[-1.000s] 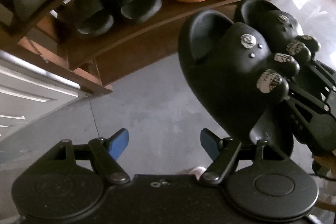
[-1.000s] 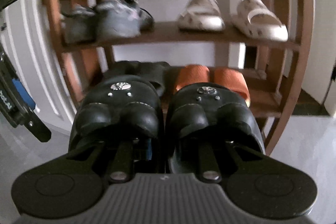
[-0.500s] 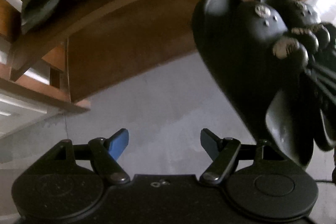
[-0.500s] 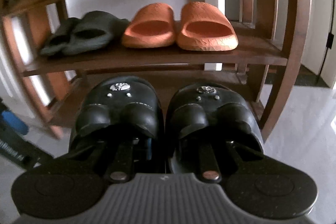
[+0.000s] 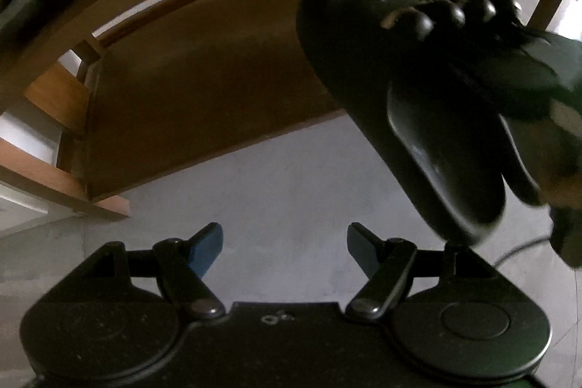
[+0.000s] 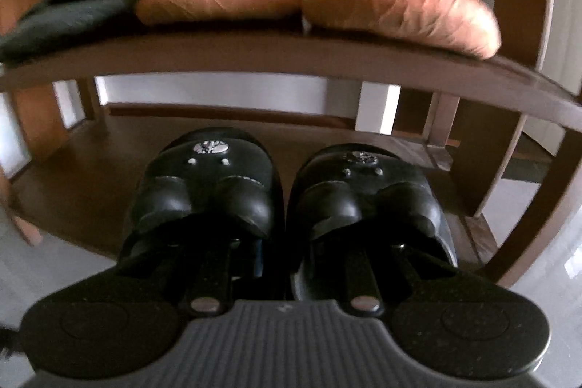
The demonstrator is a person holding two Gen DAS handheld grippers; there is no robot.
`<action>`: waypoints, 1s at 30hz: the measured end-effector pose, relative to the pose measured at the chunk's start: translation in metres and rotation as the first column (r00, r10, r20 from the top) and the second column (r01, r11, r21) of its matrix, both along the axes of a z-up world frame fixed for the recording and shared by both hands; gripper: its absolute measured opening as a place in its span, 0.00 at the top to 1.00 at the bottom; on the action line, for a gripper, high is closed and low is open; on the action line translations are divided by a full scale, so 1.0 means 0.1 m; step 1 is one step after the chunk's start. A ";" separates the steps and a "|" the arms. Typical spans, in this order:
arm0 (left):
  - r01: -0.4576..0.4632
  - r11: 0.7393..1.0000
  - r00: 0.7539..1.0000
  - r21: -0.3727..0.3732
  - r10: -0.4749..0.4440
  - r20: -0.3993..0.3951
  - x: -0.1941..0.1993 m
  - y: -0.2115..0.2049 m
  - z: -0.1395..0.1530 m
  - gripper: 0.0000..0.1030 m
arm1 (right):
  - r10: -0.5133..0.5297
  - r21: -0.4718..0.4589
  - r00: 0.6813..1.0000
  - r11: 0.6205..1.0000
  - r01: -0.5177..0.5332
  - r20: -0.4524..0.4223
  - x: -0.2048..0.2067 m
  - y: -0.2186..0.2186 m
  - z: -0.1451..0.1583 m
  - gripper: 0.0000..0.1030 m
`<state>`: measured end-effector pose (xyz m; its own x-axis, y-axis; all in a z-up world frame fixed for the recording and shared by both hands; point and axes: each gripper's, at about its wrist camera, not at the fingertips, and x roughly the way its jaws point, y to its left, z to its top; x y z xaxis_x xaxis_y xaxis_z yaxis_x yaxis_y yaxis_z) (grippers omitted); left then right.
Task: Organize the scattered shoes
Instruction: 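Lower the black slides onto the rack's bottom shelf below the orange slides, then open the right tool, release the black slides and withdraw it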
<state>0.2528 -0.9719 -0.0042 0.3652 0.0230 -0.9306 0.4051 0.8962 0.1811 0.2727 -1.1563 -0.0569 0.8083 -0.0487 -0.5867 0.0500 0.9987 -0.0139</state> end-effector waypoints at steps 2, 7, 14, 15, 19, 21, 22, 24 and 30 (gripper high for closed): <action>0.001 1.000 1.000 0.001 -0.001 -0.010 -0.01 0.00 -0.02 0.27 | -0.004 -0.012 1.000 1.000 0.004 -0.007 0.11 -0.01 -0.04 0.76; 0.005 1.000 1.000 0.028 -0.005 -0.004 0.01 0.00 -0.10 0.27 | -0.034 -0.015 0.999 0.999 0.034 0.002 0.35 -0.06 -0.12 0.76; -0.014 1.000 1.000 0.011 0.014 -0.013 0.07 0.01 -0.10 0.27 | -0.123 0.057 0.992 0.991 0.123 0.010 0.59 -0.16 -0.14 0.76; -0.013 1.000 1.000 0.009 0.013 -0.012 0.07 0.02 -0.10 0.27 | -0.133 0.064 0.991 0.989 0.132 0.008 0.62 -0.16 -0.14 0.74; -0.008 1.000 1.000 0.009 0.008 -0.008 0.05 0.02 -0.11 0.27 | -0.162 0.039 0.987 0.986 0.162 0.000 0.68 -0.12 -0.19 0.48; -0.004 1.000 1.000 0.011 0.004 -0.005 0.01 0.03 -0.11 0.27 | -0.152 0.017 0.988 0.988 0.152 -0.008 0.69 -0.10 -0.20 0.48; -0.002 1.000 1.000 0.010 0.002 -0.005 -0.01 0.04 -0.11 0.27 | -0.146 -0.006 0.989 0.989 0.146 -0.010 0.68 -0.09 -0.19 0.41; -0.001 1.000 1.000 0.006 0.001 -0.005 -0.04 0.05 -0.11 0.27 | -0.137 -0.044 0.991 0.990 0.136 -0.012 0.64 -0.06 -0.17 0.33; 0.013 1.000 1.000 -0.015 -0.012 0.006 -0.10 0.05 -0.07 0.27 | -0.133 -0.090 0.991 0.987 0.135 0.024 0.35 0.00 -0.08 0.22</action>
